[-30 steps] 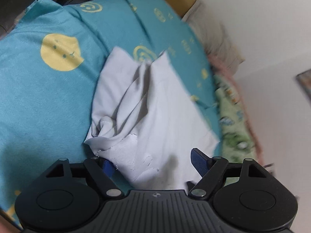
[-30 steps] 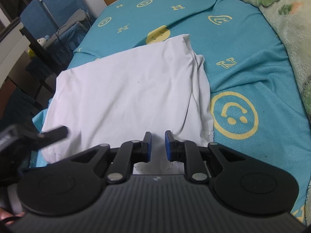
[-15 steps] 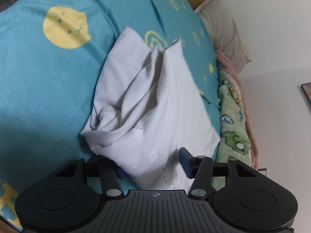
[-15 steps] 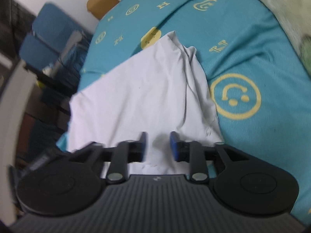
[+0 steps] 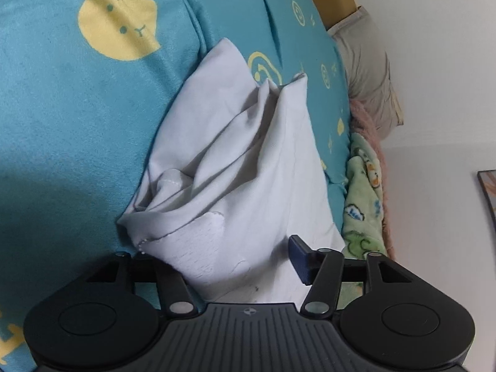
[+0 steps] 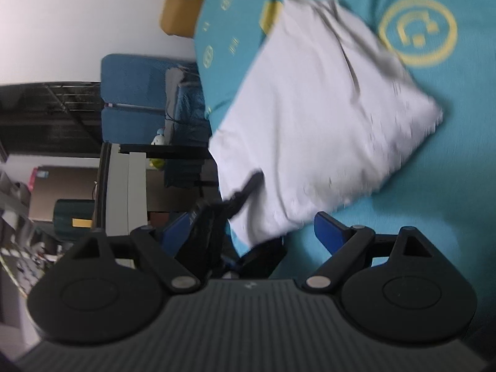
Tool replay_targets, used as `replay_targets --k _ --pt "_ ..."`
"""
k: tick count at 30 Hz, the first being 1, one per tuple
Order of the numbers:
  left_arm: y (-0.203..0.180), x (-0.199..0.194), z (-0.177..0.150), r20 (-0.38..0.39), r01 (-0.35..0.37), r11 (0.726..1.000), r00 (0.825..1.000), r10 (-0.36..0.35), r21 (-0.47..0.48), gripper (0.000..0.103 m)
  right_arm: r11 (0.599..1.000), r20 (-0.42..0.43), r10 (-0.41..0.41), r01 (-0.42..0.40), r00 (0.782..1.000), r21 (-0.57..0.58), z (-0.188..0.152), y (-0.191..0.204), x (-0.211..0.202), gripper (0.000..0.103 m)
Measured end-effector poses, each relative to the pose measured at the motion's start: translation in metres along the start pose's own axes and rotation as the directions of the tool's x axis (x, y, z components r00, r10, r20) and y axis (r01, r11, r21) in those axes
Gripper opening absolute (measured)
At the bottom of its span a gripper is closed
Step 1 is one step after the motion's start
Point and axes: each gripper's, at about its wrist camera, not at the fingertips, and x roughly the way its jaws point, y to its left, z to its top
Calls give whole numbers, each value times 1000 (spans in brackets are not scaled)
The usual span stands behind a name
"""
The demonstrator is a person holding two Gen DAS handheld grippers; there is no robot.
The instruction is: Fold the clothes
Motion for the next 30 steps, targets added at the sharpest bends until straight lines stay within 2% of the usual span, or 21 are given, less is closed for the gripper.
replay_targets --k 2,4,5,6,7,10,12,15,17,18,19,20,21,23,26,30 --pt "-6 0 -2 13 -1 1000 1000 0 29 51 1000 -11 -29 29 1000 12 0 -4 10 90" --pt "-12 1 -5 26 -4 998 1000 2 58 36 998 -14 -50 51 999 25 1 -9 19 90" --pt "-13 2 -7 34 14 998 999 -16 58 34 998 -17 -49 49 999 43 2 -12 24 90" --pt "-14 3 -8 42 32 998 999 -35 58 26 997 -20 -42 43 999 63 3 -15 28 90" --pt "-15 4 -9 50 52 997 997 -55 57 22 996 -23 -35 37 999 82 3 -17 32 90" --pt "-21 1 -11 74 124 992 989 -126 32 19 990 8 -7 6 1000 142 4 -25 36 89" --pt "-21 -1 -12 89 153 988 984 -154 20 19 982 90 -10 -7 996 186 5 -31 28 88" --pt "-20 -5 -11 101 173 985 980 -172 -4 18 978 220 -53 6 974 207 10 -35 12 89" --pt "-18 -8 -12 102 179 984 979 -177 -12 18 976 284 -82 20 955 217 13 -37 4 71" --pt "0 -31 -17 97 182 983 979 -181 -4 18 975 295 -97 31 951 220 15 -38 4 67" --pt "13 -48 -22 95 182 983 979 -182 7 18 975 297 -112 47 948 218 16 -37 5 52" --pt "11 -50 -23 96 180 984 979 -180 16 18 977 291 -127 68 948 204 16 -35 8 38" --pt "10 -51 -23 97 177 984 979 -179 24 18 978 283 -142 91 949 185 16 -33 12 36" --pt "5 -50 -23 93 170 985 981 -173 38 18 982 283 -151 110 947 154 15 -30 15 22" --pt "-1 -52 -25 90 157 986 983 -162 57 18 989 316 -132 101 940 113 13 -27 5 15" --pt "-20 -54 -26 46 128 989 990 -131 73 17 985 338 -172 169 925 38 6 -6 -12 13"
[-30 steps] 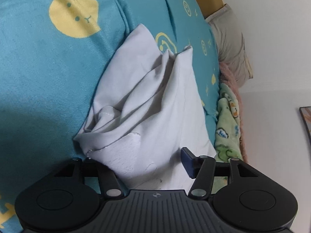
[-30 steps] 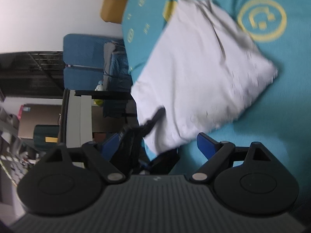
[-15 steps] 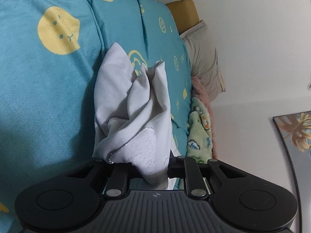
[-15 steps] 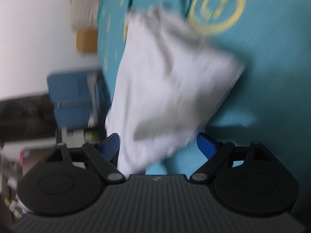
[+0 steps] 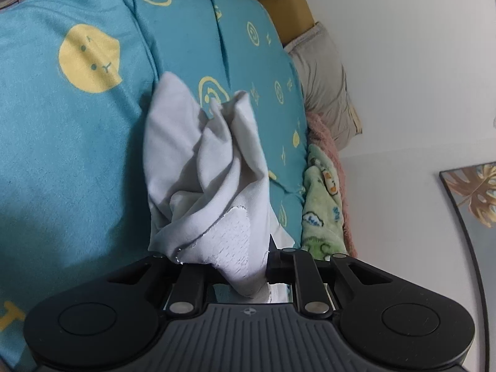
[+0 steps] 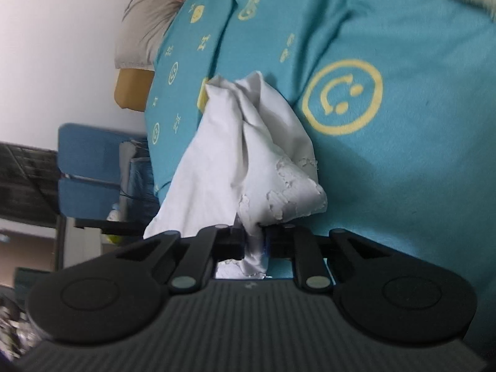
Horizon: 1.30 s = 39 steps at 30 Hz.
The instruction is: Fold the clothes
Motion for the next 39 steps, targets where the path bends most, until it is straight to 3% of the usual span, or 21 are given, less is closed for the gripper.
replay_targets --k 2,9,16,21,27,31,35,39 --pt "-16 -11 -2 -10 -8 999 1000 9 35 17 999 23 13 -12 1000 -30 -1 11 -19 13" --pt "-71 -64 -16 -61 13 1000 998 -12 18 17 993 93 84 -76 992 -87 -8 45 -98 13" --pt "-150 -77 -46 -122 31 991 992 -15 134 17 988 175 128 -110 976 -107 -7 52 -175 13" --pt "-196 -45 -80 -178 47 979 984 -10 200 17 989 214 123 -102 969 -107 31 38 -209 13" --pt "-264 56 -123 -229 66 961 974 -4 268 17 995 305 69 -44 950 -87 122 21 -232 13" --pt "-325 142 -149 -284 116 953 958 -33 281 17 994 411 17 28 912 -104 204 27 -254 13" --pt "-396 218 -170 -332 200 937 938 -99 287 17 987 540 29 63 841 -151 275 38 -282 13" --pt "-439 256 -198 -348 344 863 913 -214 370 18 971 663 78 94 745 -220 310 37 -309 13"
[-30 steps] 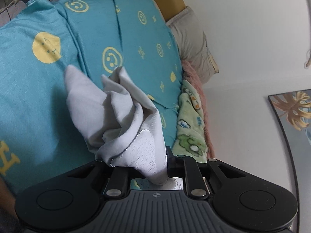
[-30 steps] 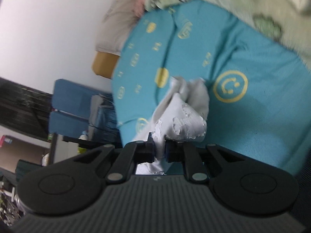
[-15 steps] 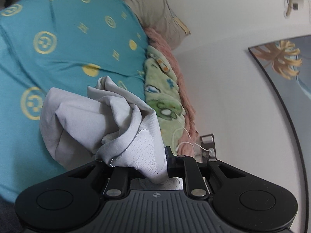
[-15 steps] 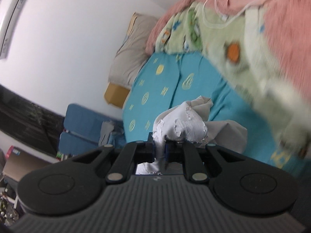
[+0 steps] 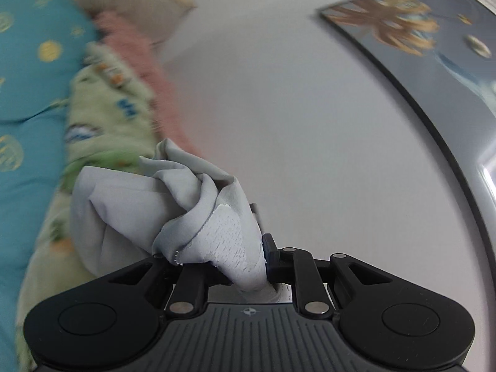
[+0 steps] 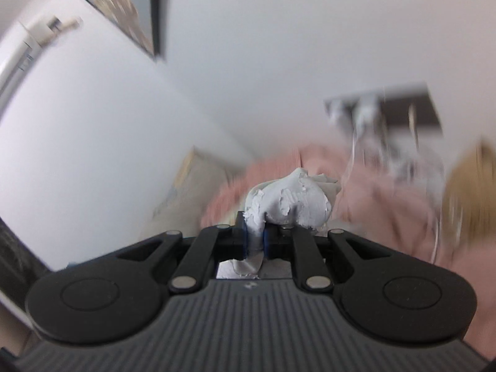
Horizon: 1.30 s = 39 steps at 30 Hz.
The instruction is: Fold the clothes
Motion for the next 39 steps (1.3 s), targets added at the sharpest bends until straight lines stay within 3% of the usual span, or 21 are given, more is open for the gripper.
replay_targets --k 2,6,10,13,17,22,23,24,26,27,33,39 --pt "9 17 -11 -28 21 999 999 -20 32 18 998 29 -32 34 999 -53 3 -10 -3 13" --pt "57 37 -54 -104 -57 990 992 70 127 20 977 -38 -148 140 988 -162 -34 -41 2 13" --pt "130 38 -103 -221 -205 969 947 232 138 24 960 -211 -266 237 941 -150 -94 -86 12 13" --pt "150 29 -117 -205 -185 971 955 213 149 32 957 -231 -286 265 930 -120 -123 -104 7 13" --pt "136 21 -116 -206 -209 954 945 253 213 39 952 -224 -306 289 925 -105 -124 -101 4 15" --pt "93 2 -110 -176 -264 901 925 338 343 79 936 -248 -352 341 903 -88 -118 -89 -11 17" --pt "86 -6 -111 -159 -274 891 924 349 362 82 933 -251 -360 346 898 -98 -116 -85 -17 22" --pt "80 -14 -111 -142 -284 880 922 359 381 85 933 -243 -360 341 901 -116 -115 -79 -24 31" --pt "63 -32 -111 -99 -298 852 923 373 430 93 935 -210 -347 320 914 -152 -114 -65 -41 87" --pt "54 -43 -111 -77 -303 837 924 375 455 98 935 -194 -340 310 920 -170 -113 -58 -50 92" --pt "-2 -118 -114 31 -274 780 950 311 562 103 914 -119 -296 245 948 -322 -107 -4 -104 93" --pt "-44 -190 -126 114 -258 731 964 242 632 103 905 -55 -236 198 970 -377 -111 38 -160 93"
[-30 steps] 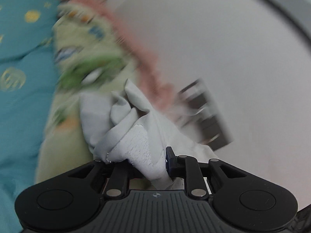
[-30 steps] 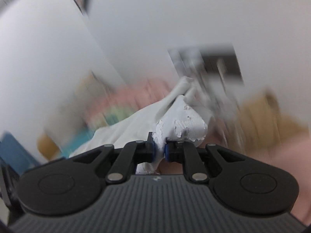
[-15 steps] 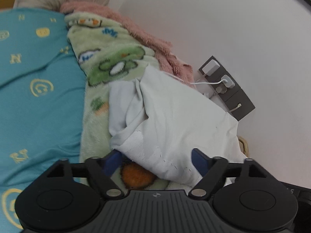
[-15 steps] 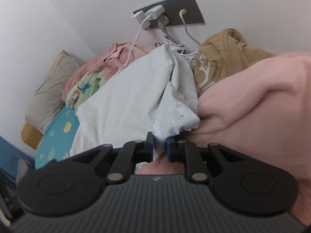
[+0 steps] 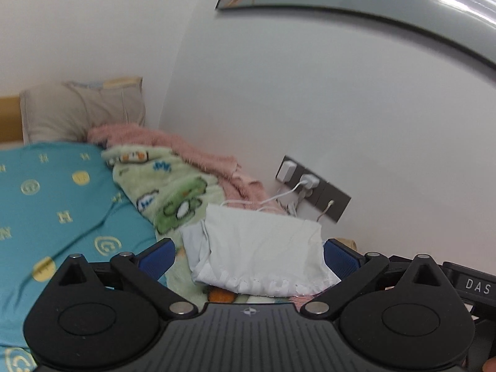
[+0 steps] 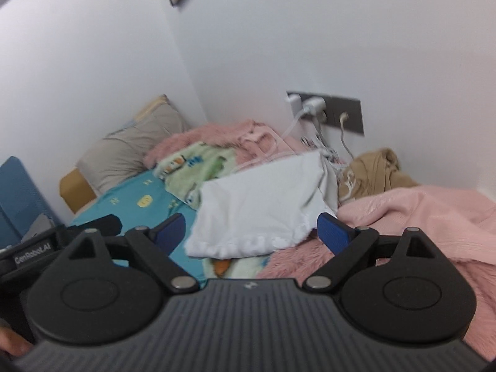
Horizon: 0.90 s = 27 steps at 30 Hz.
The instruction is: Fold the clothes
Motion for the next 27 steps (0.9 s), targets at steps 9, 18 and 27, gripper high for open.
replay_targets --k 9,18,27 --pt "-17 -98 -17 135 -52 992 990 36 117 103 995 98 48 -39 994 -93 -23 37 -76 93" --pt "-21 -161 -51 239 -53 984 971 11 171 103 989 187 95 -70 978 -132 -56 55 -119 93" --pt "-18 -181 -65 272 -66 981 962 15 180 103 978 226 98 -52 969 -203 -77 68 -131 93"
